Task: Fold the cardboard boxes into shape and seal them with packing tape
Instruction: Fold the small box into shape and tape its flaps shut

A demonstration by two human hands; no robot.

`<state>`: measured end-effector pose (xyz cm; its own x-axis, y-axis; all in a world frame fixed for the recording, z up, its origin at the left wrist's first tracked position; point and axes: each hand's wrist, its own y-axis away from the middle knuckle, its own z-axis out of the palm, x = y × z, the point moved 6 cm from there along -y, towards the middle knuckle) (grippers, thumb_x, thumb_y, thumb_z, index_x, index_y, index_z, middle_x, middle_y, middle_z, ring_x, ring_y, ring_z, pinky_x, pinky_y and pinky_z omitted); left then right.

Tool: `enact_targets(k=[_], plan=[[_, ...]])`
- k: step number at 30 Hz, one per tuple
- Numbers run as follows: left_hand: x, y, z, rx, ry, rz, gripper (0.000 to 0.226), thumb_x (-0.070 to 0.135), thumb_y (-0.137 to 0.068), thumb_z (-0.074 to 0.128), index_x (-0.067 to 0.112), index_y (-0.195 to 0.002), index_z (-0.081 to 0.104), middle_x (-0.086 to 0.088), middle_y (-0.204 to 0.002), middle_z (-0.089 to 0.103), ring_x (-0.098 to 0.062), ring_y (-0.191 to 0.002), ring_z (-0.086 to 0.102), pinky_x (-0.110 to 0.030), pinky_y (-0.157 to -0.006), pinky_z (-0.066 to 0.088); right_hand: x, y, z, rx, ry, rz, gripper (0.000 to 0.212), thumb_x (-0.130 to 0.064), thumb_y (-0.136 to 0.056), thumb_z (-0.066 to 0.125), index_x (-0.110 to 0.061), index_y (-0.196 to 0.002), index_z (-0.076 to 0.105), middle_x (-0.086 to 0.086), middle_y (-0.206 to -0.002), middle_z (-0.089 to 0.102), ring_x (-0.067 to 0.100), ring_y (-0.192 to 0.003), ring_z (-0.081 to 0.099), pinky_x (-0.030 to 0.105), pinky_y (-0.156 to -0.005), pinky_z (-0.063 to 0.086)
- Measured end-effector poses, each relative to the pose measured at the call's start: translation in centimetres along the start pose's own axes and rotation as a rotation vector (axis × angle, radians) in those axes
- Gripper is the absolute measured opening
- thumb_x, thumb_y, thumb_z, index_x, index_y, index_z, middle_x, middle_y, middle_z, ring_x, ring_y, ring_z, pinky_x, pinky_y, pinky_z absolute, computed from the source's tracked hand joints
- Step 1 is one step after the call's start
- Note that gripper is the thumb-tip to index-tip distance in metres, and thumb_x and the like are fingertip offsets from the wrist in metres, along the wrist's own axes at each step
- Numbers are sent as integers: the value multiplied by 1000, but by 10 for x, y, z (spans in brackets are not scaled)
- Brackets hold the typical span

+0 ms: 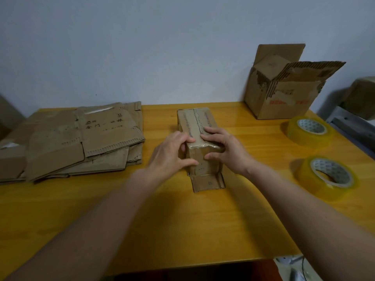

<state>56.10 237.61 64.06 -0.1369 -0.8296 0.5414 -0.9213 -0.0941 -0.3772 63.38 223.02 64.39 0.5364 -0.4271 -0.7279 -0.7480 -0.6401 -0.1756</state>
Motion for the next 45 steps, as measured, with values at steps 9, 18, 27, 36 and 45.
enact_targets(k=[9, 18, 27, 36, 45], plan=[[-9, 8, 7, -130, 28, -56, 86, 34, -57, 88, 47, -125, 35, 27, -100, 36, -5, -99, 43, -27, -83, 43, -27, -7, 15, 172, 602, 61, 78, -80, -65, 56, -21, -114, 47, -2, -118, 49, 24, -97, 49, 39, -82, 48], [-16, 8, 0, -158, -19, -37, 82, -17, -79, 47, 44, -133, 39, 17, -110, 40, -1, -105, 31, -24, -92, 32, -34, -10, 23, 185, 815, 87, 81, -80, -68, 45, -16, -117, 44, 6, -122, 48, 34, -107, 50, 44, -91, 37], [-12, 3, -1, -43, 28, -85, 77, -22, -75, 39, 37, -121, 54, 1, -142, 31, -16, -136, 20, -33, -113, 19, -36, -12, 32, 299, 904, 124, 68, -67, -70, 58, -15, -110, 41, 6, -115, 47, 33, -98, 49, 42, -80, 36], [-3, -15, -1, 81, 171, -225, 32, 40, -98, 38, 20, -79, 54, -3, -153, 33, -19, -144, 20, -36, -112, 13, -7, 3, -13, 73, 98, -32, 78, -74, -66, 54, -21, -123, 55, -9, -124, 37, 10, -104, 50, 33, -92, 51], [6, -34, 17, 205, 254, -171, 28, 30, -98, 49, 17, -113, 69, -2, -157, 26, -11, -136, 33, -15, -97, 34, 1, -9, -4, 92, 452, -356, 79, -70, -80, 44, -16, -138, 41, 7, -120, 36, 9, -91, 40, 21, -73, 43]])
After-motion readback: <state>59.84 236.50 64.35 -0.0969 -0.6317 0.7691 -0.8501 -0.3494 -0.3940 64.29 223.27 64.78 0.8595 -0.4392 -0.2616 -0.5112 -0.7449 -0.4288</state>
